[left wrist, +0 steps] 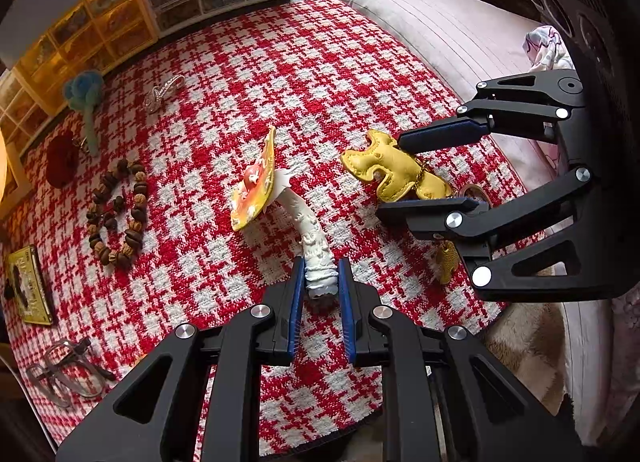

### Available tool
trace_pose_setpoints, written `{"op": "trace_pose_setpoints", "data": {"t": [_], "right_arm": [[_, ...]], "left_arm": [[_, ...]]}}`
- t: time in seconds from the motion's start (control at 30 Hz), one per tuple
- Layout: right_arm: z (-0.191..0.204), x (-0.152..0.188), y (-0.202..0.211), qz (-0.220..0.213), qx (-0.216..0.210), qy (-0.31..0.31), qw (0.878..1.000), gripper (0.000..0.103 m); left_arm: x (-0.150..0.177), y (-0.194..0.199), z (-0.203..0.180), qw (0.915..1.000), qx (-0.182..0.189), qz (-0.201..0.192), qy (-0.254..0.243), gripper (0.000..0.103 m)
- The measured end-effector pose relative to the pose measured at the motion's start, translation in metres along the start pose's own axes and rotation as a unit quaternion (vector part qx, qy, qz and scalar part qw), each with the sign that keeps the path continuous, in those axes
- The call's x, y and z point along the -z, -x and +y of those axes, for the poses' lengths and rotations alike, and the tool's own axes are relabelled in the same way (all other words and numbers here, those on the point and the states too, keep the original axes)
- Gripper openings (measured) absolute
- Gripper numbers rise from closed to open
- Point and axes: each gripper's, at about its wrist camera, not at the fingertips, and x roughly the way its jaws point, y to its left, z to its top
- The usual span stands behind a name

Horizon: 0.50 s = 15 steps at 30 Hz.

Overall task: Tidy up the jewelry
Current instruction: 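Lift the keychain with right tool while left tool lifts the mushroom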

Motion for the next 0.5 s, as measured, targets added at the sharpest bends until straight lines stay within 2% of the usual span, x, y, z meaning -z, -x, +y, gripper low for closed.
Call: {"op": "trace_pose_setpoints", "data": {"t": [0.07,0.17,0.5], "right_arm": [[-0.003,-0.005,0.009,-0.017,-0.009,-0.011,1.0,0.034],[-0.006,-0.014,0.015,-0.015,0.015,-0.01,1.0,0.033],[-0.029,-0.01,0.013,-0.018,-0.013,-0.071,0.997,0.022]], "left_arm": [[-0.001,0.001,0.0,1.0,0.003,0.002,0.002,0.017],[-0.005,0.005,0.002,1.0,0.005,-0.003,0.006,0.017],[-0.005,0.024,0.01,0.9996,-0.006,-0.026,0.003,0.017]]}}
